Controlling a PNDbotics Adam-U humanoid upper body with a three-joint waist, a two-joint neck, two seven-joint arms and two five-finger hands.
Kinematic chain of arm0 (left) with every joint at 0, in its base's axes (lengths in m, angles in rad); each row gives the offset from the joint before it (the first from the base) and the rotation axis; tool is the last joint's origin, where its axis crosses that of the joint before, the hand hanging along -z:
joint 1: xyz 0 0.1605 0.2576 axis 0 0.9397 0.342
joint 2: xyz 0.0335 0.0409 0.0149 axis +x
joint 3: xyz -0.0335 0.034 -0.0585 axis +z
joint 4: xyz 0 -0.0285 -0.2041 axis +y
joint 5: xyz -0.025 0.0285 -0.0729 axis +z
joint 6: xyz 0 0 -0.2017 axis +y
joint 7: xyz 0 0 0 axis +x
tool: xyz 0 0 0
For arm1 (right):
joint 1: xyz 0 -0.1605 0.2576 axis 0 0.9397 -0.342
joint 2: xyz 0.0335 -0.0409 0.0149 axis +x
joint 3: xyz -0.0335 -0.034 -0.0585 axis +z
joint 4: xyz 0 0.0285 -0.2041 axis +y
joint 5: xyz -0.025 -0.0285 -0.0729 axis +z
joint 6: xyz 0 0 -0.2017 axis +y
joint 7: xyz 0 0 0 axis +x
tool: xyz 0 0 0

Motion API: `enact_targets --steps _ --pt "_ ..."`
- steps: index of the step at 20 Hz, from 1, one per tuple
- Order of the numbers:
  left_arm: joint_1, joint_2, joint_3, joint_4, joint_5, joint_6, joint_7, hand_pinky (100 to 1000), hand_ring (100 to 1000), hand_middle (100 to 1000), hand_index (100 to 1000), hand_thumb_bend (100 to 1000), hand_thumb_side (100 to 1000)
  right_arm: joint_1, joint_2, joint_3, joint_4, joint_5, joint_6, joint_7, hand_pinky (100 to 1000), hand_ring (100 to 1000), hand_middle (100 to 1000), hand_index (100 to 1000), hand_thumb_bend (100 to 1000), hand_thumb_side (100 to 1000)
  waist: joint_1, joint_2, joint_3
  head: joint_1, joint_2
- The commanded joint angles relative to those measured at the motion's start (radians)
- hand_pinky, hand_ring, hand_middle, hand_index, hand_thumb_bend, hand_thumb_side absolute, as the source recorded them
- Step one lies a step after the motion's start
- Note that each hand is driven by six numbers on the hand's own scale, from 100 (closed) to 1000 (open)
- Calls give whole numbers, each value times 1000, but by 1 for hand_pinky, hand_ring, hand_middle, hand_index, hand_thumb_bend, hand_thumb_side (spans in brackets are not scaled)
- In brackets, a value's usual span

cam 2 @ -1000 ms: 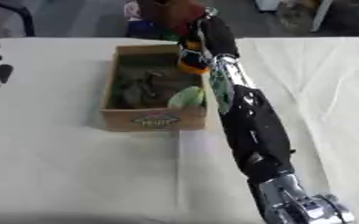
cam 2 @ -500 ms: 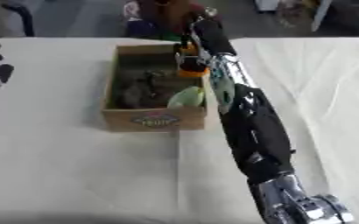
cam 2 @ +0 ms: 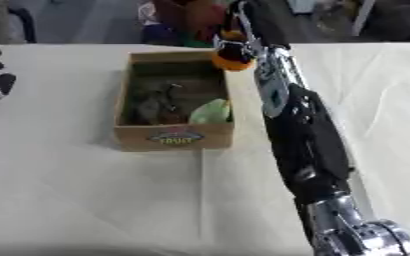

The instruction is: Pick up objects on the table and place them in the box.

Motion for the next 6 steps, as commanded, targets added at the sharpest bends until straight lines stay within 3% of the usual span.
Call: enact_targets --steps 1,4,6 --pt "-8 21 13 -12 2 -1 1 768 611 617 706 377 100 -31 -8 21 10 -14 -28 30 869 1000 842 921 100 100 3 -16 2 3 5" --pt "-9 19 11 -12 2 0 -1 768 611 617 706 376 100 -30 7 44 58 4 -64 84 883 1000 855 921 100 100 2 -16 3 2 5" --pt "-9 18 11 -11 2 0 -2 768 611 617 706 377 100 -30 18 52 81 30 -80 117 899 1000 873 931 100 199 2 -16 5 1 5"
